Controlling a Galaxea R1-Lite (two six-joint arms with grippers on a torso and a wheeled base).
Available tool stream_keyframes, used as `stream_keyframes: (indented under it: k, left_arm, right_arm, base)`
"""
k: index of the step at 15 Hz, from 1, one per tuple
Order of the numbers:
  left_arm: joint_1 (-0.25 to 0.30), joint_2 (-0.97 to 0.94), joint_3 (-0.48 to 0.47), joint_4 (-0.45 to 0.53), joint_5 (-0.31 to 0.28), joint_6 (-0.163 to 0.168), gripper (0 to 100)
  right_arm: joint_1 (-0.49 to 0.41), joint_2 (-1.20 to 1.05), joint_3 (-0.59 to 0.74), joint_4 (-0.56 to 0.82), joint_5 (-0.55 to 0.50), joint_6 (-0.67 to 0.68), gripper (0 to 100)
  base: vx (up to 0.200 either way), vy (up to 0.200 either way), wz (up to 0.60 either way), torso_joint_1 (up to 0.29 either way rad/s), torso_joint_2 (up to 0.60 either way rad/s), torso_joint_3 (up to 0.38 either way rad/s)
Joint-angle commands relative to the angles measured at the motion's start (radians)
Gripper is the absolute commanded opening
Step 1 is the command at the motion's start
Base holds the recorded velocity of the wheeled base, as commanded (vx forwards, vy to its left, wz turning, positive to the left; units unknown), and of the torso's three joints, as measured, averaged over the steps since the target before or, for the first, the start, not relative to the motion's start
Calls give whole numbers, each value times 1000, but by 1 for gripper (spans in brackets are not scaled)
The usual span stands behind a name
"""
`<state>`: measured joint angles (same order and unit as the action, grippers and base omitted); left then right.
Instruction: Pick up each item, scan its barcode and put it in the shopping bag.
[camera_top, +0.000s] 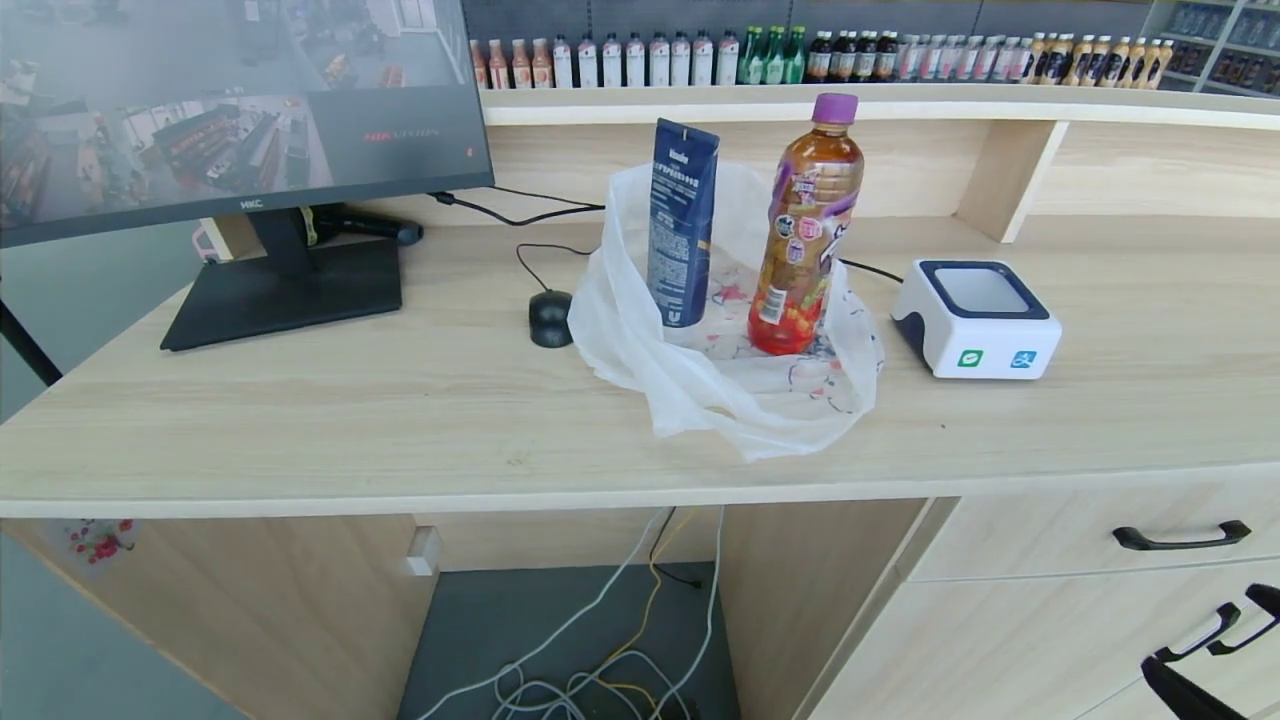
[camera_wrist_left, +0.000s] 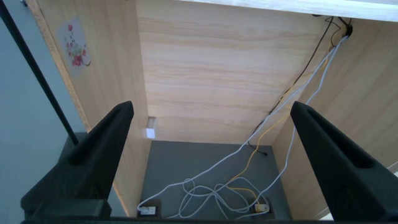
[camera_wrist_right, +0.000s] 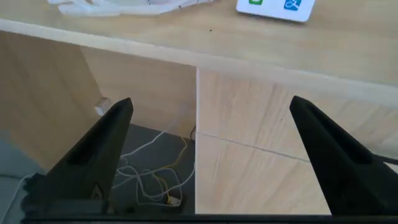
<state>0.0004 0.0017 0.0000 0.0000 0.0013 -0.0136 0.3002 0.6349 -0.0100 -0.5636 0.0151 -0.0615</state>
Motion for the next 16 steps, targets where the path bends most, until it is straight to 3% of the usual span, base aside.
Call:
stream_keyframes:
  k: [1, 5, 6, 10, 11, 13, 16]
  left_arm:
    - [1, 0, 0, 0, 0, 0, 100]
    - [0, 0, 0, 0, 0, 0, 100]
    - [0, 0, 0, 0, 0, 0, 100]
    - [0, 0, 0, 0, 0, 0, 100]
    - [0, 0, 0, 0, 0, 0, 100]
    - [0, 0, 0, 0, 0, 0, 100]
    - [1, 0, 0, 0, 0, 0, 100]
  right_arm:
    - [-1, -345, -5, 306, 6, 12, 100]
    - [-1, -468, 7, 442, 6, 8, 100]
    - [-1, -575, 5, 579, 2, -1, 100]
    - [-33, -552, 10, 561, 2, -1, 100]
    - [-70, -535, 8, 561, 2, -1, 100]
    - [-247, -501, 8, 562, 2, -3, 100]
    - [-279, -592, 8, 562, 2, 2, 100]
  base:
    - [0, 0, 0, 0, 0, 0]
    - [0, 0, 0, 0, 0, 0]
    - [0, 0, 0, 0, 0, 0]
    - [0, 0, 0, 0, 0, 0]
    - [0, 0, 0, 0, 0, 0]
    - [0, 0, 0, 0, 0, 0]
    - [0, 0, 0, 0, 0, 0]
